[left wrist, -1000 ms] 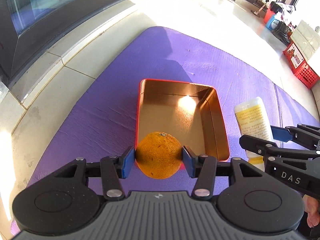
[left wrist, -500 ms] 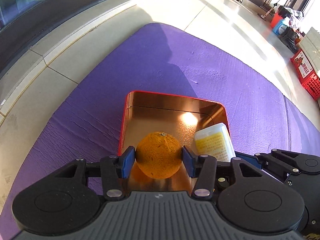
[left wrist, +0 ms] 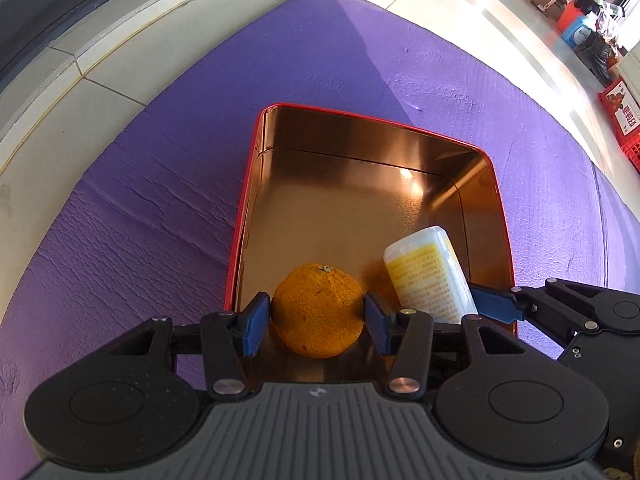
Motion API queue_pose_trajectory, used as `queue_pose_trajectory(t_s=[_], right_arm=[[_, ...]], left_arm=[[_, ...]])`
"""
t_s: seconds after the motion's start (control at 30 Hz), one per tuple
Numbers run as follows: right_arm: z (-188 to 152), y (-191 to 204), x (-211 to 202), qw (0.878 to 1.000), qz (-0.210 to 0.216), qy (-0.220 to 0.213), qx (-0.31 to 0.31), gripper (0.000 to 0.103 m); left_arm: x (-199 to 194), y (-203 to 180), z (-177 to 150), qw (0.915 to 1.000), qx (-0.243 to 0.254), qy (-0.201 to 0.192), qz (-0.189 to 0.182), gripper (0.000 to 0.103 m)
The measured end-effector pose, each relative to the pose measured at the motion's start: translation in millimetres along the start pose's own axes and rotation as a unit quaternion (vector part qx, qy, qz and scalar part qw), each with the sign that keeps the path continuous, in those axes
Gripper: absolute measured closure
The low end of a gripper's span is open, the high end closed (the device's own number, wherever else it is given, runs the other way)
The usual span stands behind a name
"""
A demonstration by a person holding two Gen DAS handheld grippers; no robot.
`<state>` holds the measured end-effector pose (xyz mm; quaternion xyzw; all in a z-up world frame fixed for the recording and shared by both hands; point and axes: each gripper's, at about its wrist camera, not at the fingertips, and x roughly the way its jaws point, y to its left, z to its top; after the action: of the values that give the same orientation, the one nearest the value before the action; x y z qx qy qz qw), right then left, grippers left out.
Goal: Organize rigid objects
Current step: 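Carry the orange and bottle into the red tin and open both tools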
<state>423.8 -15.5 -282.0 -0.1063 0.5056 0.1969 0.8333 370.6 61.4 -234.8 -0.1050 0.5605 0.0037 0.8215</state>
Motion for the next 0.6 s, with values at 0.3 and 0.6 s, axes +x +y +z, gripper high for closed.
queue_pose_trajectory(t_s=[0.3, 0.6], right_arm=[[-6, -6, -3, 1.0, 0.006, -0.01, 0.016, 0.056], [-8, -5, -30, 0.999, 0.012, -0.037, 0.015, 0.051]], left_arm=[[-1, 1, 0, 1.0, 0.001, -0.003, -0.002, 0.052], [-26, -5, 1, 0.9992, 0.009, -0.037, -0.011, 0.044]])
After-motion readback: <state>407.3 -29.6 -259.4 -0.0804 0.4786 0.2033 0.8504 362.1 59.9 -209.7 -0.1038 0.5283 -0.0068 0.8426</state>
